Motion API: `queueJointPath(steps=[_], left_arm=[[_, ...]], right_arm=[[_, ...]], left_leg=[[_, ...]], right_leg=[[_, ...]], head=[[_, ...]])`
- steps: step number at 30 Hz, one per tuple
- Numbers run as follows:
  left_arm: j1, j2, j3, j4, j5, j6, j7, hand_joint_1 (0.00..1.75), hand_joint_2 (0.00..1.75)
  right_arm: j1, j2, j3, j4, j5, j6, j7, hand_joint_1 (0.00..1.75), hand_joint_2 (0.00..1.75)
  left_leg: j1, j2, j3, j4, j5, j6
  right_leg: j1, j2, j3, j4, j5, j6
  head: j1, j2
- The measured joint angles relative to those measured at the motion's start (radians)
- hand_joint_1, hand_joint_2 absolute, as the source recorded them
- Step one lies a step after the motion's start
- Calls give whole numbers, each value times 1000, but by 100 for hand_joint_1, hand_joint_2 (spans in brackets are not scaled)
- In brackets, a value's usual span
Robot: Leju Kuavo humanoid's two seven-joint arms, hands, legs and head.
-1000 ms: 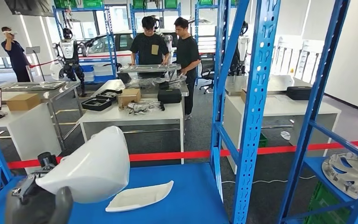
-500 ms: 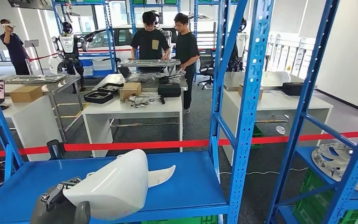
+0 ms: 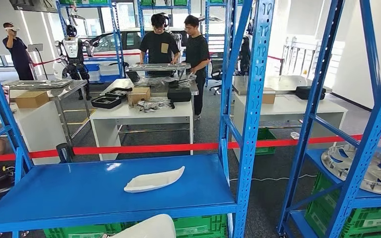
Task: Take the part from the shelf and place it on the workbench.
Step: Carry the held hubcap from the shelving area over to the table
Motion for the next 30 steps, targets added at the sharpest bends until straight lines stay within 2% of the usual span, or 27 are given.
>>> queueJointPath(steps=[1, 2, 3, 4, 5, 7, 8, 9, 10, 11, 12, 14, 15, 16, 18, 19, 20, 21, 22, 23, 24, 25, 26, 27, 28, 29, 30], left_arm=[[9, -2, 0, 6, -2, -1, 2, 175, 175], [17, -3, 0, 12, -4, -1, 4, 175, 175], [24, -4, 0, 18, -8, -2, 6, 175, 175], [30, -4, 0, 22, -12, -2, 7, 175, 175], [36, -5, 1, 26, -16, -3, 9, 175, 175], [46, -6, 1, 34, -23, -5, 12, 175, 175], [52, -6, 1, 38, -26, -7, 15, 175, 175], [57, -6, 1, 43, -29, -8, 17, 175, 175], [62, -6, 1, 48, -31, -9, 20, 175, 175], [66, -6, 1, 52, -34, -10, 21, 175, 175], [69, -6, 1, 56, -36, -10, 21, 175, 175], [76, -6, 2, 60, -43, -10, 21, 175, 175], [81, -6, 2, 60, -47, -10, 22, 175, 175], [88, -6, 3, 59, -52, -10, 26, 175, 175], [103, -7, 4, 56, -66, -9, 35, 175, 175], [111, -8, 4, 54, -74, -8, 42, 175, 175], [117, -9, 4, 53, -81, -8, 48, 175, 175], [121, -11, 5, 53, -86, -8, 54, 175, 175], [125, -13, 5, 52, -90, -8, 60, 175, 175], [128, -17, 5, 52, -94, -9, 66, 175, 175], [130, -20, 5, 52, -97, -10, 71, 175, 175], [132, -24, 5, 53, -101, -11, 75, 175, 175], [133, -28, 5, 53, -104, -11, 78, 175, 175], [133, -31, 5, 53, -106, -12, 79, 175, 175], [132, -36, 5, 52, -109, -14, 81, 175, 175], [131, -40, 5, 51, -112, -16, 81, 175, 175], [131, -46, 5, 49, -115, -19, 81, 175, 175]], right_arm=[[0, 2, -1, 0, 2, 2, -4, 0, 0], [1, 2, -1, 0, 4, 4, -7, 0, 0], [3, 3, -1, 0, 7, 6, -9, 0, 0], [4, 5, -1, 0, 9, 8, -11, 0, 0], [5, 6, -1, 0, 11, 10, -13, 0, 0], [2, 9, -1, 0, 15, 11, -11, 0, 0], [1, 9, -1, 0, 19, 12, -8, 0, 0], [0, 9, -1, 0, 23, 13, -3, 0, 0], [0, 10, -1, 0, 26, 14, 1, 0, 0], [0, 11, -1, 0, 29, 16, 3, 0, 0], [0, 12, -1, 0, 31, 17, 4, 0, 0], [-2, 14, -1, 0, 34, 20, 4, 0, 0], [-3, 15, -1, 0, 37, 21, 6, 0, 0], [-3, 16, -1, -1, 43, 23, 11, 0, 0], [-2, 21, 1, -1, 54, 28, 18, 0, 0], [-1, 23, 3, -1, 57, 30, 17, 0, 0], [-1, 26, 3, -1, 57, 30, 11, 0, 0], [-1, 27, 4, -1, 55, 31, 3, 0, 0], [-1, 28, 4, -1, 53, 31, -5, 0, 0], [-1, 29, 4, -1, 53, 31, -12, 0, 0], [-2, 29, 4, -1, 53, 31, -16, 0, 0], [-2, 29, 4, -1, 55, 31, -18, 0, 0], [-2, 29, 4, -1, 57, 31, -18, 0, 0], [-3, 30, 4, -1, 59, 32, -17, 0, 0], [-3, 30, 5, -1, 60, 32, -18, 0, 0], [-5, 30, 5, -2, 61, 33, -22, 0, 0], [-6, 31, 5, -3, 60, 34, -29, 0, 0]], left_leg=[[-5, -1, 5, -19, -2, 10], [-6, 0, -4, -21, 6, 21], [-6, 2, -10, -23, 17, 32], [-6, 4, -20, -26, 29, 43], [-5, 6, -31, -27, 42, 51], [-9, 8, -60, -24, 65, 61], [-12, 8, -76, -20, 77, 62], [-13, 9, -94, -16, 88, 63], [-14, 9, -112, -10, 98, 62], [-15, 9, -129, -3, 106, 61], [-15, 9, -145, 4, 113, 58], [-17, 9, -166, 18, 126, 49], [-17, 10, -170, 21, 132, 44], [-17, 11, -172, 21, 139, 38], [-16, 10, -177, 20, 146, 26], [-15, 7, -185, 32, 128, 19], [-13, 5, -196, 60, 91, 12], [-9, 3, -209, 106, 40, 5], [-6, 2, -223, 164, -11, -2], [-2, 2, -231, 224, -44, -7], [2, 2, -231, 269, -54, -12], [5, 2, -219, 289, -41, -15], [8, 2, -193, 278, -14, -17], [11, 2, -150, 234, 12, -19], [12, 1, -91, 164, 21, -19], [11, -1, -37, 89, 12, -16], [9, -2, 1, 30, -2, -8]], right_leg=[[-1, 0, -1, -4, 10, 8], [-4, 1, -2, -9, 20, 16], [-6, 1, -6, -7, 17, 22], [-7, 2, -14, 9, -7, 27], [-8, 2, -26, 45, -50, 29], [-6, 2, -54, 168, -158, 30], [-4, 2, -63, 229, -189, 30], [-2, 2, -61, 268, -194, 29], [0, 2, -43, 275, -178, 27], [3, 2, -7, 246, -152, 24], [5, 2, 45, 186, -135, 19], [12, 2, 142, 50, -141, 6], [16, 3, 167, 8, -154, 0], [18, 3, 173, -11, -161, -5], [16, 1, 160, -16, -145, -17], [13, -2, 151, -19, -133, -26], [10, -4, 140, -21, -120, -32], [9, -6, 127, -22, -108, -36], [8, -6, 112, -22, -96, -37], [8, -7, 97, -21, -84, -36], [8, -8, 82, -20, -72, -34], [7, -10, 66, -19, -59, -31], [6, -11, 50, -16, -48, -28], [5, -12, 36, -13, -37, -23], [5, -12, 22, -9, -27, -17], [5, -12, 12, -4, -19, -11], [5, -12, 5, -2, -9, -4]], head=[[1, 0], [1, 0], [1, 0], [2, 0], [4, 0], [7, 0], [7, 0], [7, 0], [8, 0], [8, 0], [9, 0], [9, 0], [9, 0], [9, 0], [8, 0], [7, 0], [6, 0], [4, 0], [3, 0], [2, 0], [2, 0], [2, 0], [1, 0], [1, 0], [0, 0], [0, 0], [1, 0]])
